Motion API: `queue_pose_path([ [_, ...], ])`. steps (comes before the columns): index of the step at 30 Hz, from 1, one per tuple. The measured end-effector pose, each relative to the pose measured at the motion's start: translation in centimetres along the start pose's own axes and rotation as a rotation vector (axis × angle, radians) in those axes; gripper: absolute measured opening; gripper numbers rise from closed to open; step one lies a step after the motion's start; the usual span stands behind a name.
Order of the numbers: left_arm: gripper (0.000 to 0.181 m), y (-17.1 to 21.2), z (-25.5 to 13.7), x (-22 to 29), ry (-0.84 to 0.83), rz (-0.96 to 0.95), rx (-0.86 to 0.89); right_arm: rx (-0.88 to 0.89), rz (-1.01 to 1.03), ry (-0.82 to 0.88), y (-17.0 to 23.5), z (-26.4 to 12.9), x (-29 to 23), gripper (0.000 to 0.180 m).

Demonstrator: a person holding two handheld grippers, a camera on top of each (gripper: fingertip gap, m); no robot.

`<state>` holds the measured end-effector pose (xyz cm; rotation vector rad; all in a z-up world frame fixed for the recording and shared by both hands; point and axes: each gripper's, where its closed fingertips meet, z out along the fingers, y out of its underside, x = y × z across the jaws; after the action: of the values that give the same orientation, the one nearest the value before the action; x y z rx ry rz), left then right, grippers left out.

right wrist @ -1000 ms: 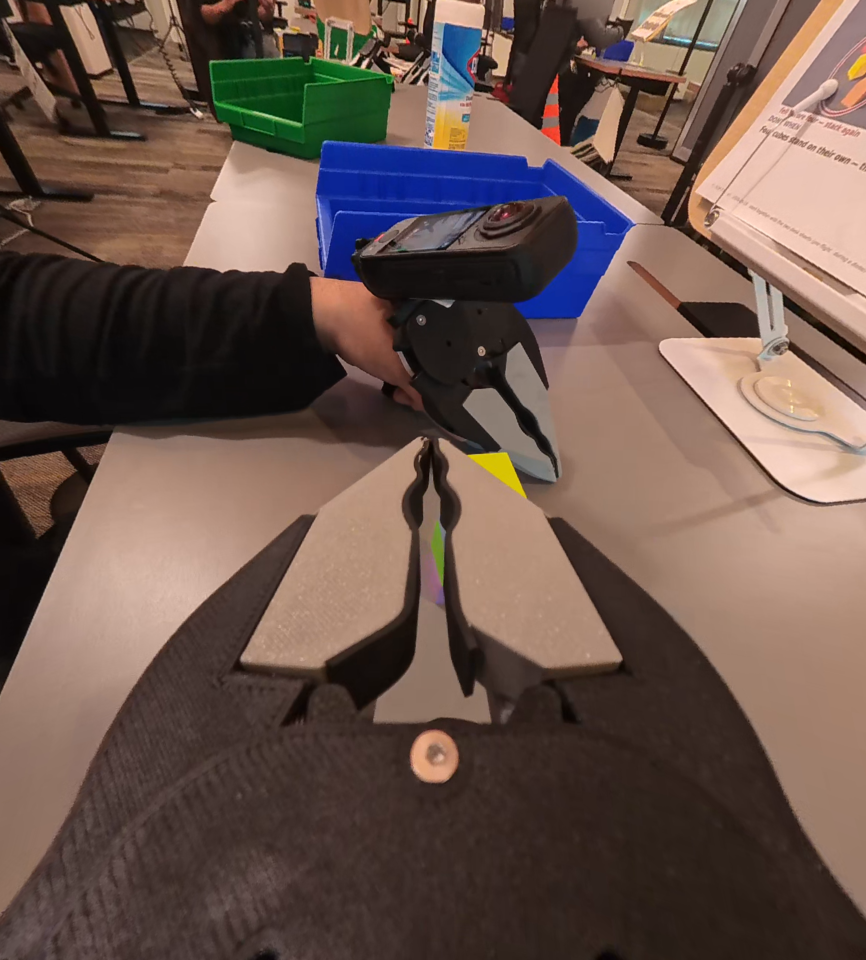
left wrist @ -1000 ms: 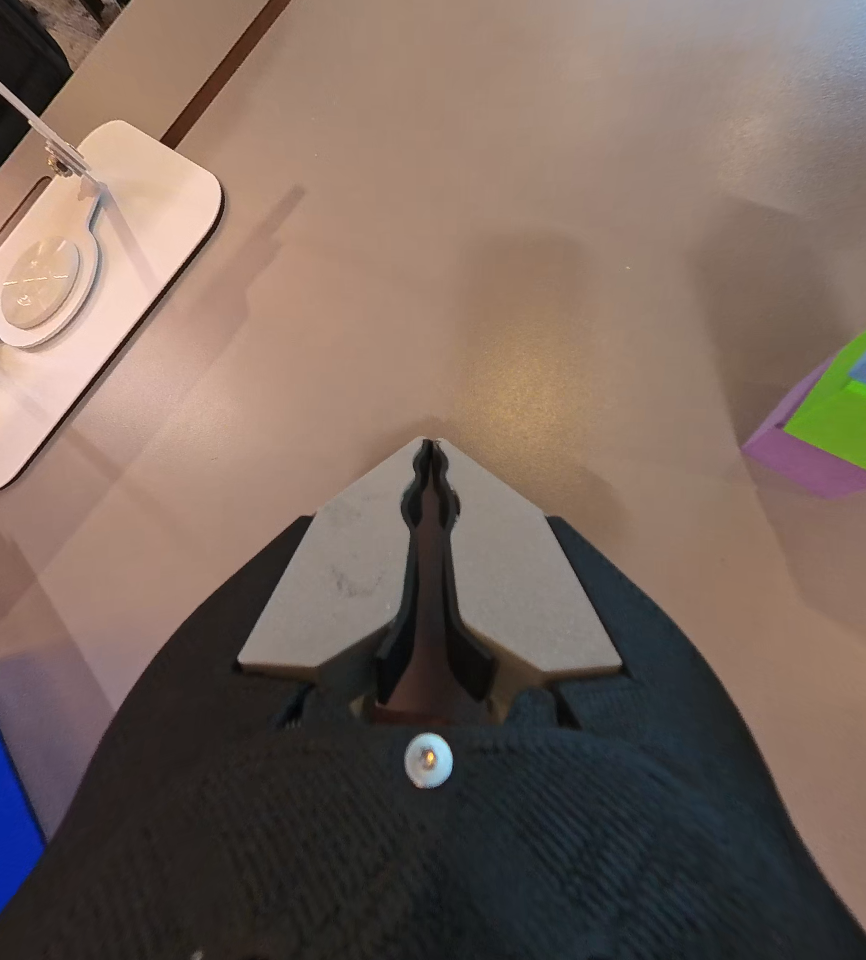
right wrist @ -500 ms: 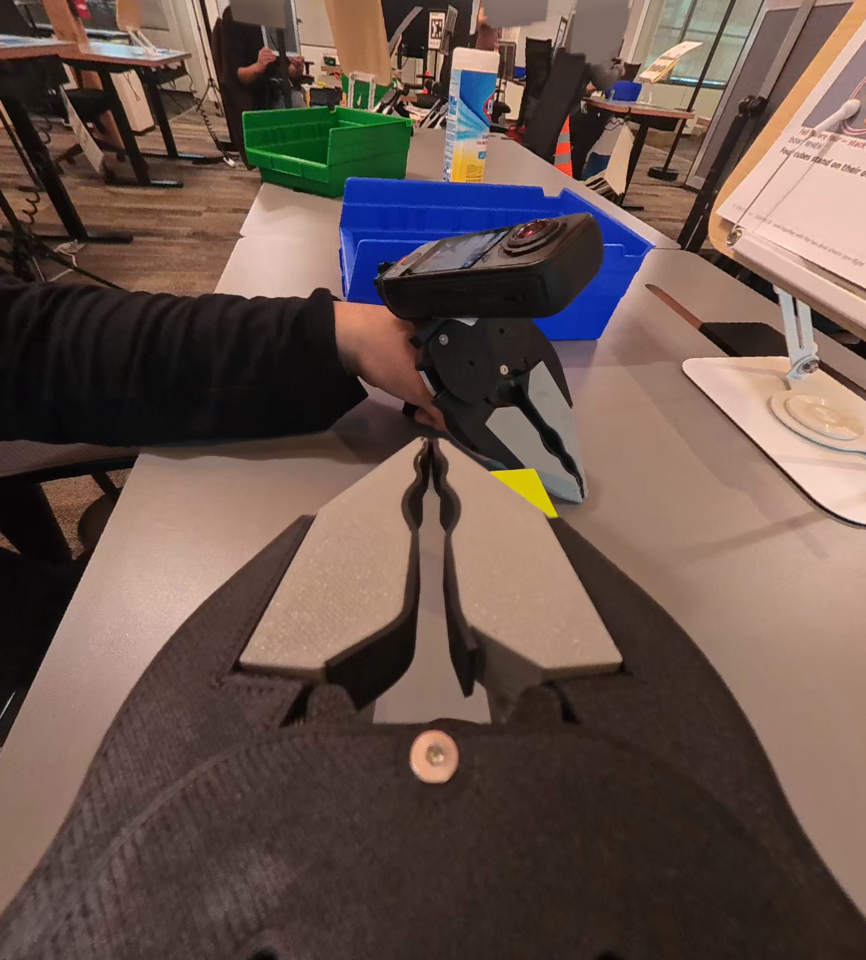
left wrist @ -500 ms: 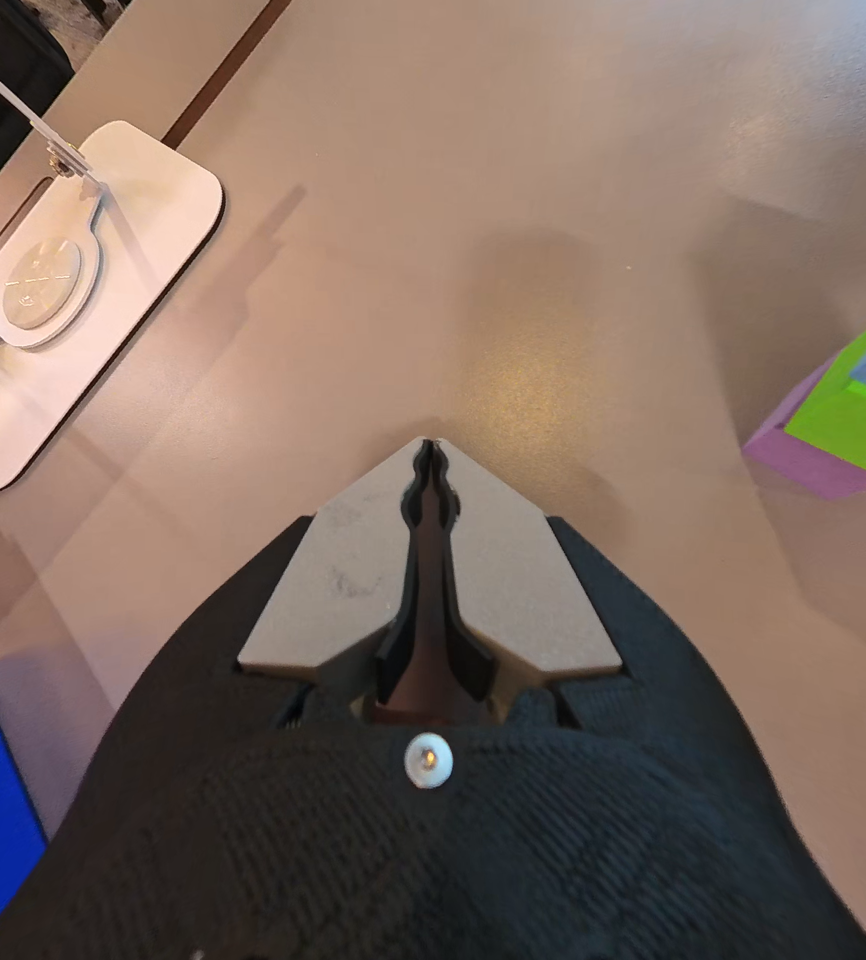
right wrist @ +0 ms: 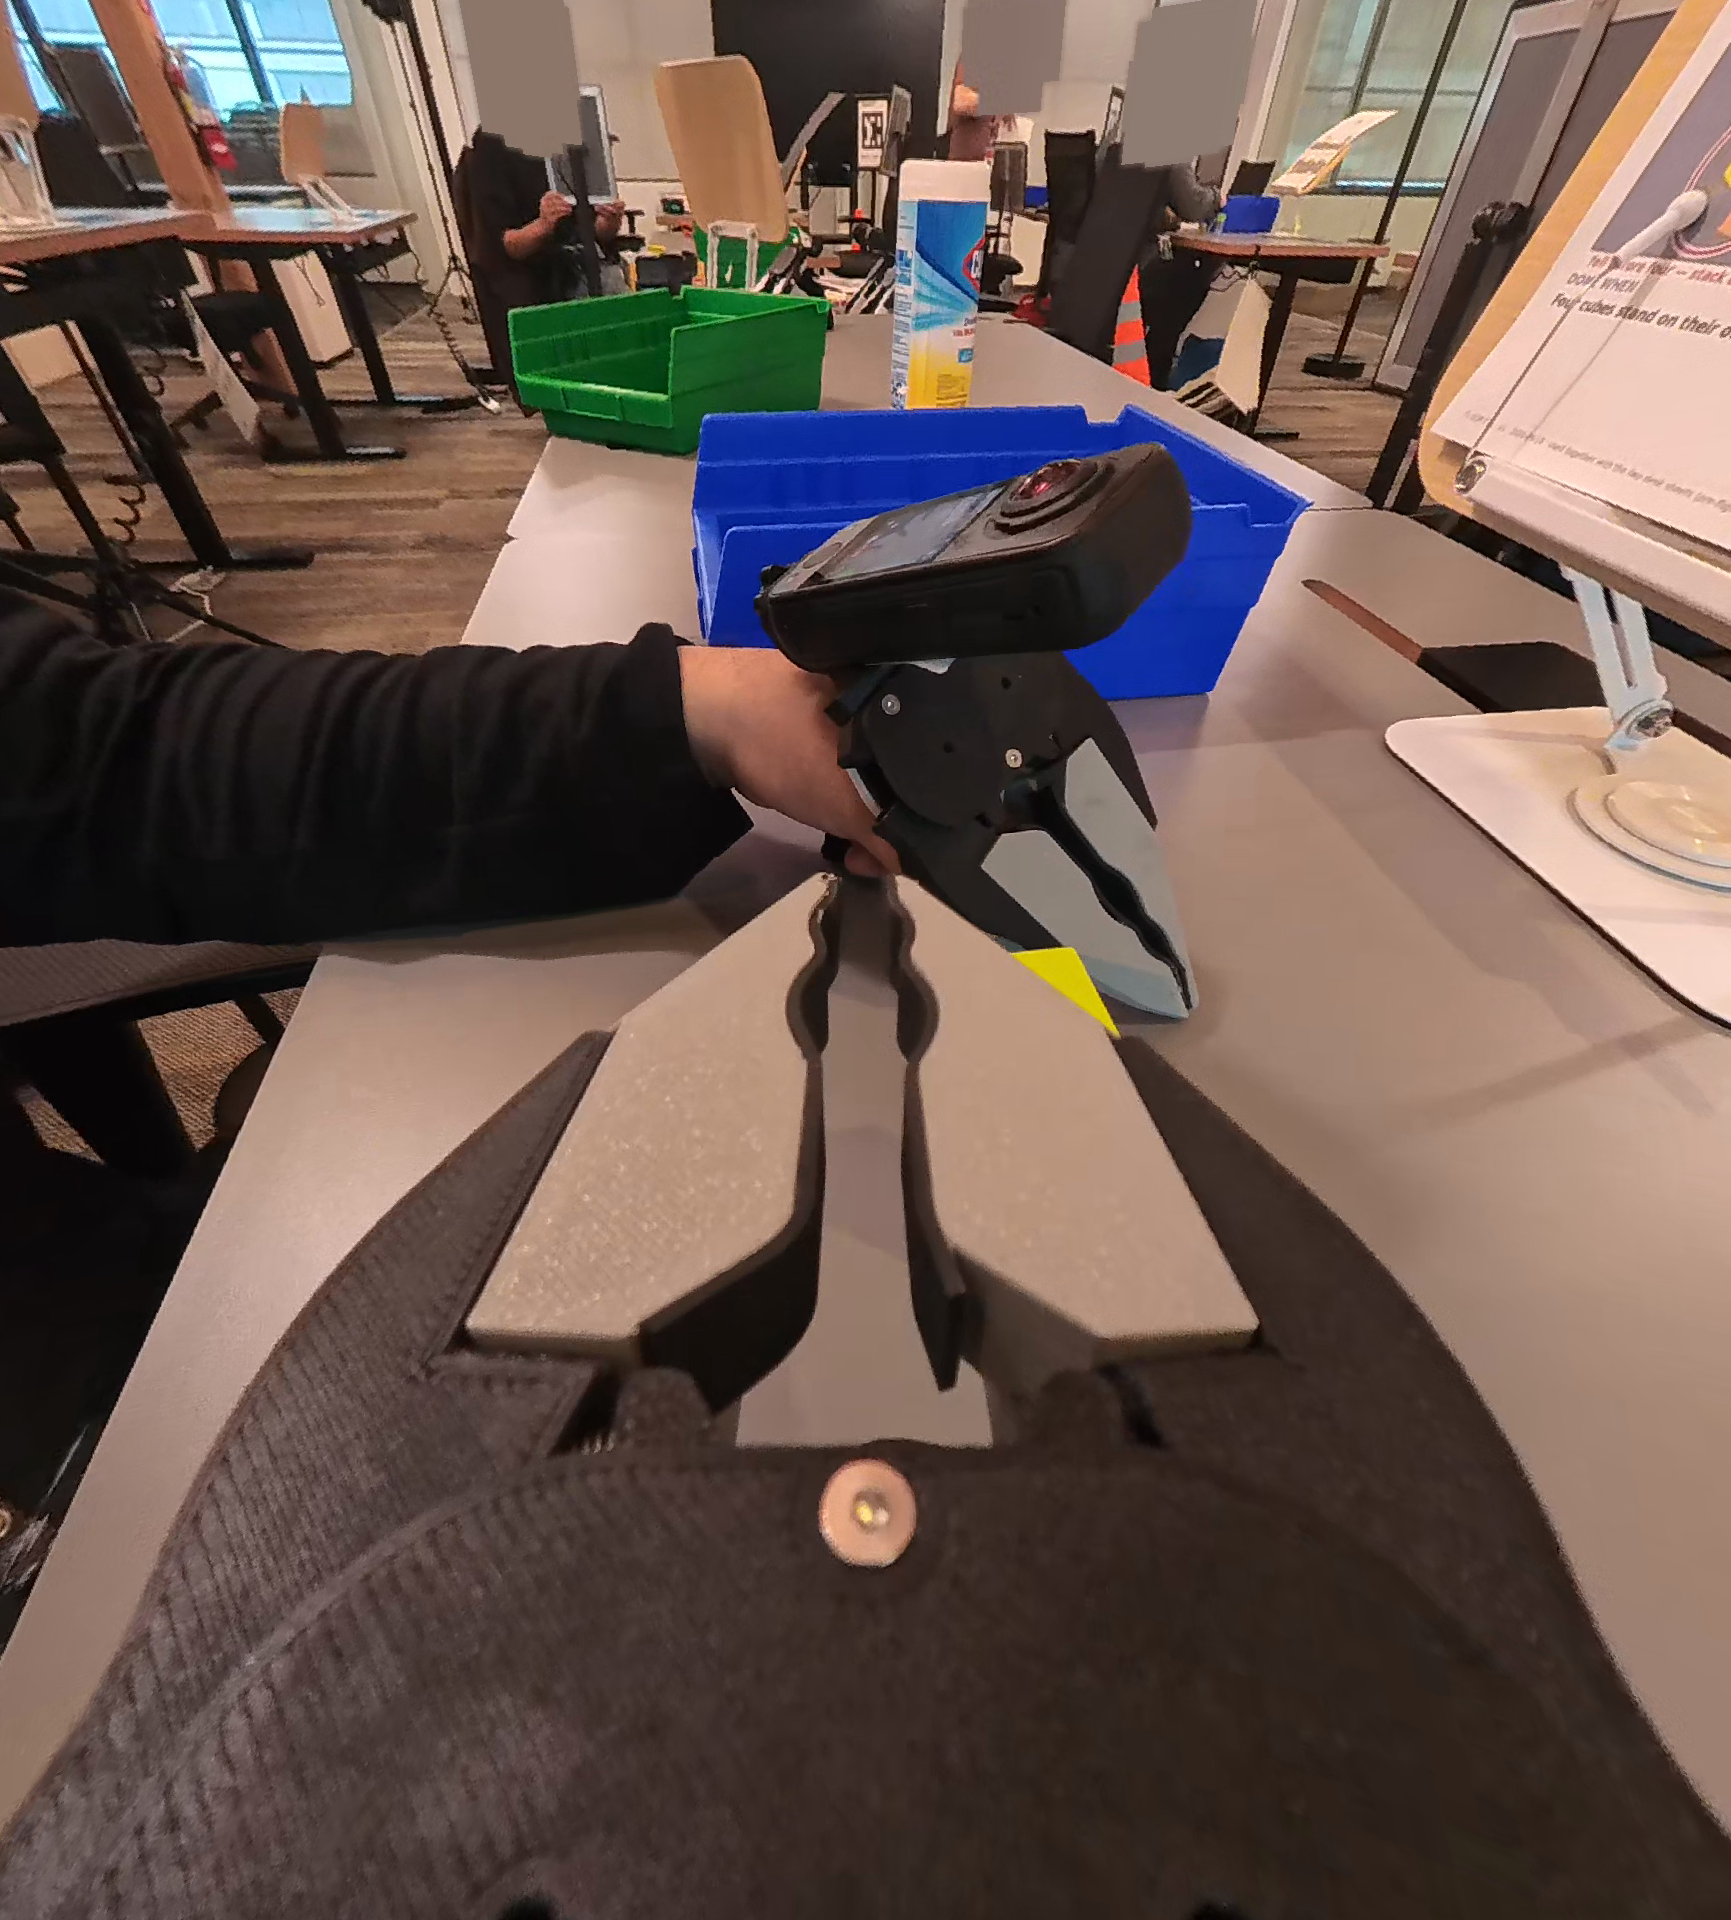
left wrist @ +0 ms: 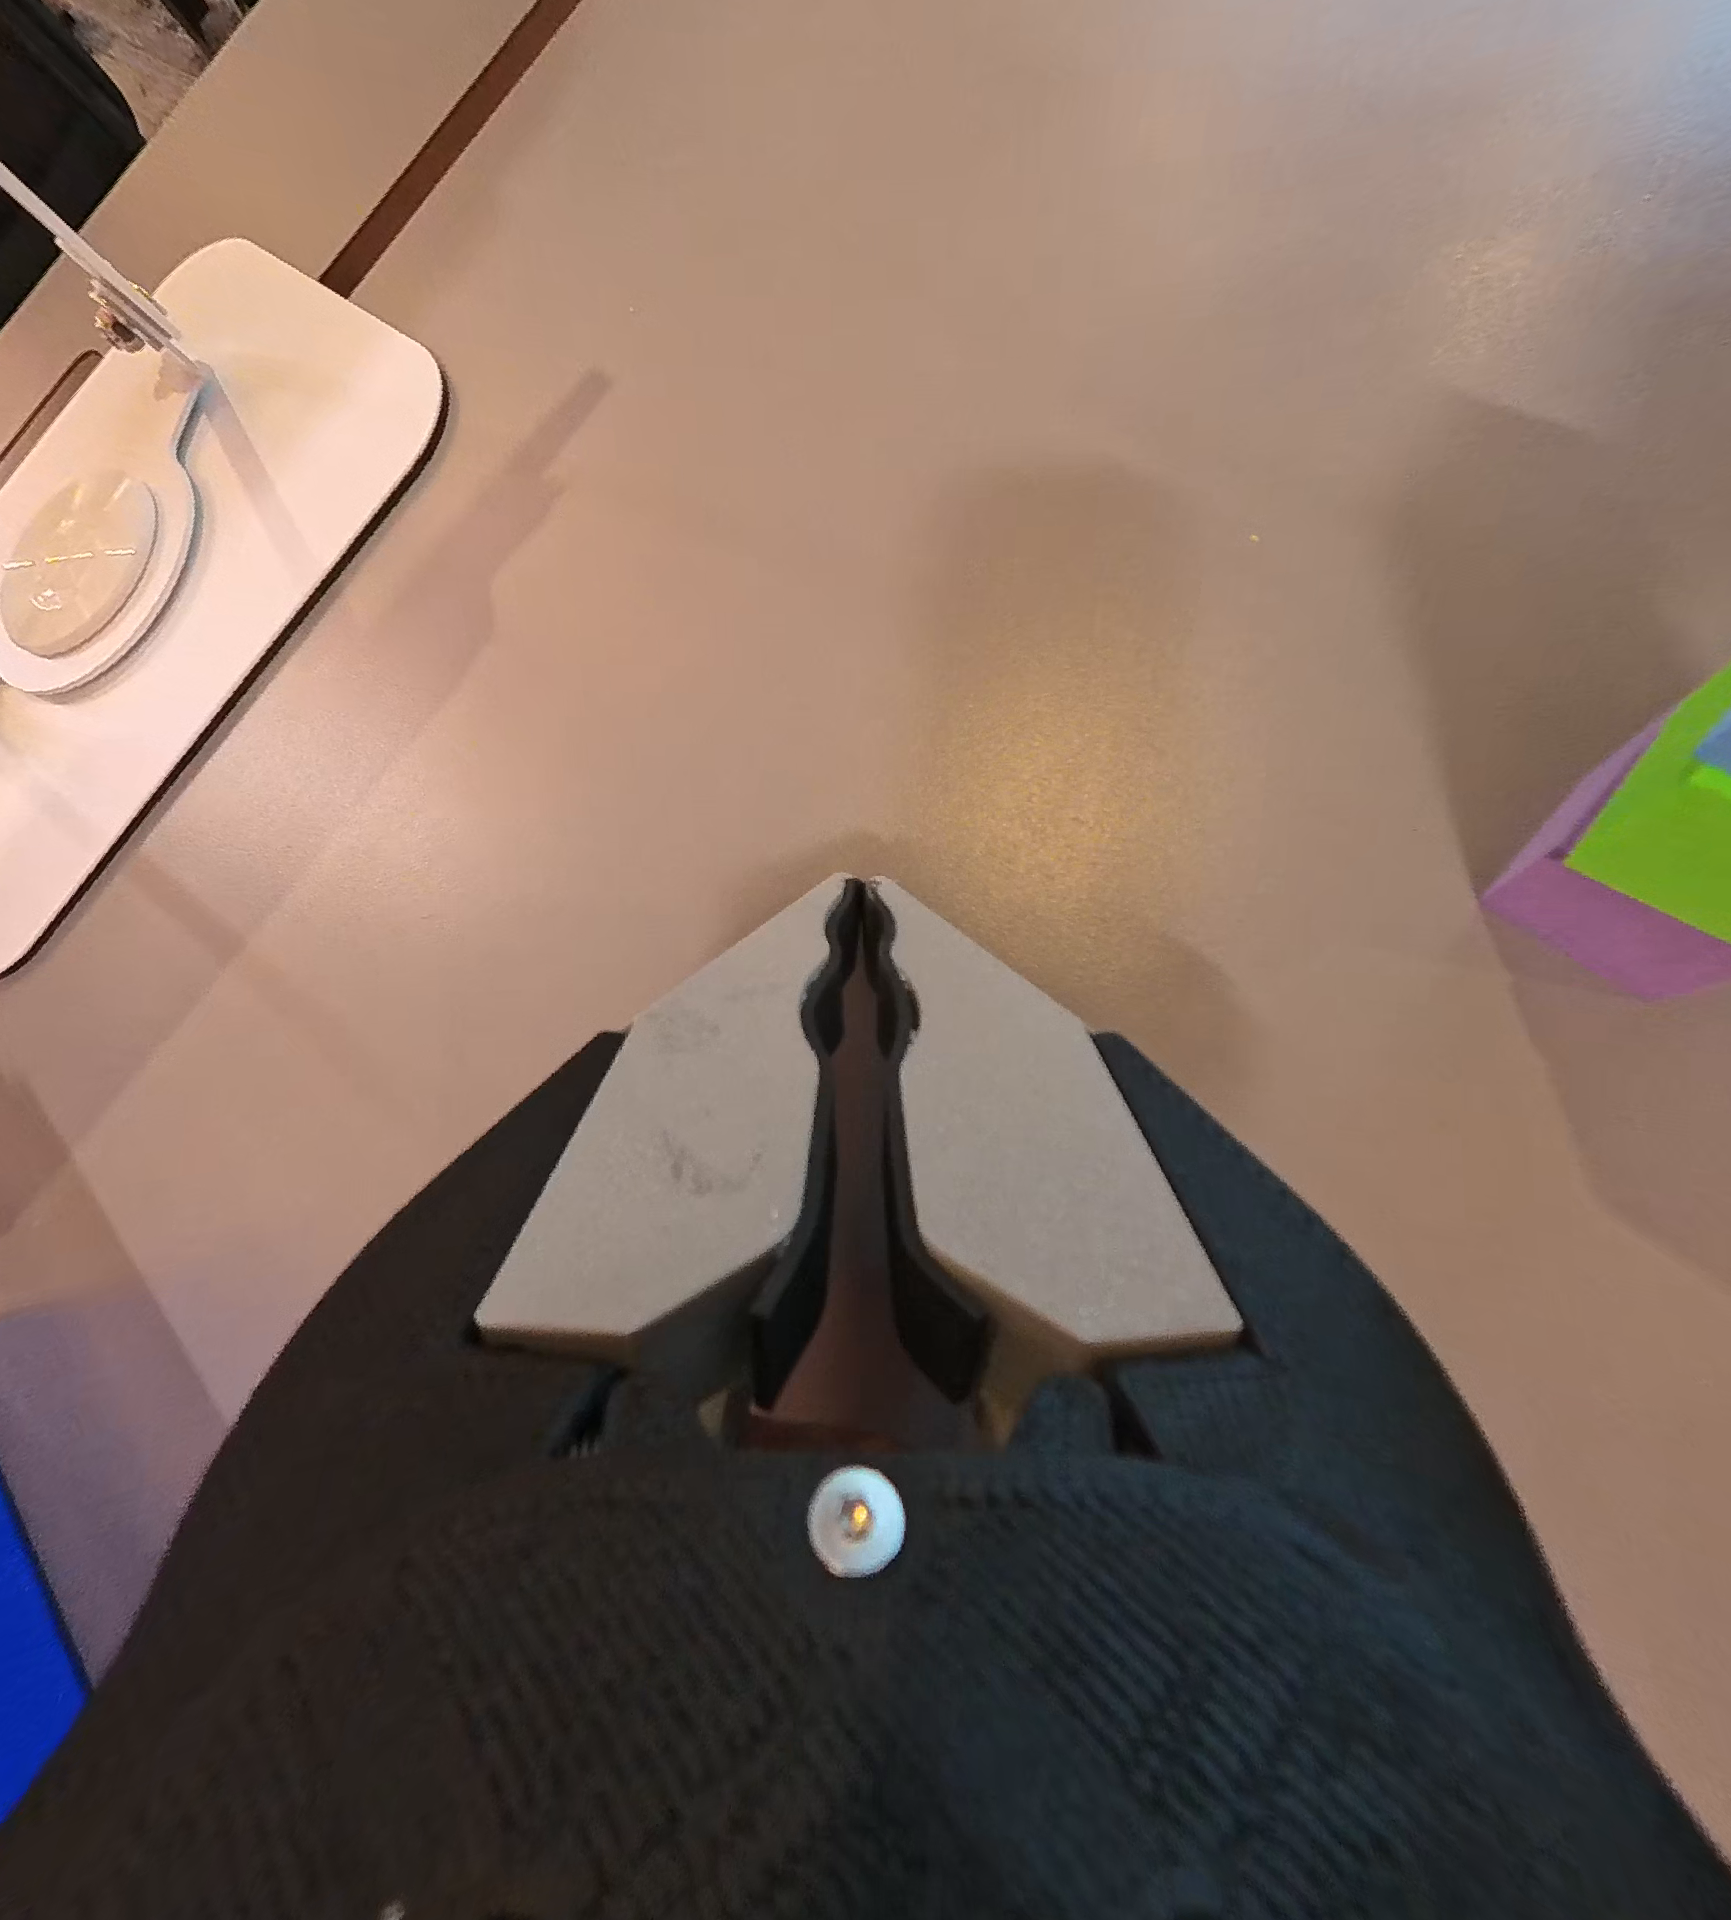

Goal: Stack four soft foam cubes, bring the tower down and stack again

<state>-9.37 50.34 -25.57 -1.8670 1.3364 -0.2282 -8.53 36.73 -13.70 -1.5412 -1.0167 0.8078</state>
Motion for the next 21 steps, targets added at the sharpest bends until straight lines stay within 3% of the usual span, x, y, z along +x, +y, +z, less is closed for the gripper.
queue_pose_path([
  [21,0.0,0.0,0.0,0.0,-0.001,-0.004,-0.001,-0.124,-0.053,-0.01,2.2,1.0,-0.6,0.0],
])
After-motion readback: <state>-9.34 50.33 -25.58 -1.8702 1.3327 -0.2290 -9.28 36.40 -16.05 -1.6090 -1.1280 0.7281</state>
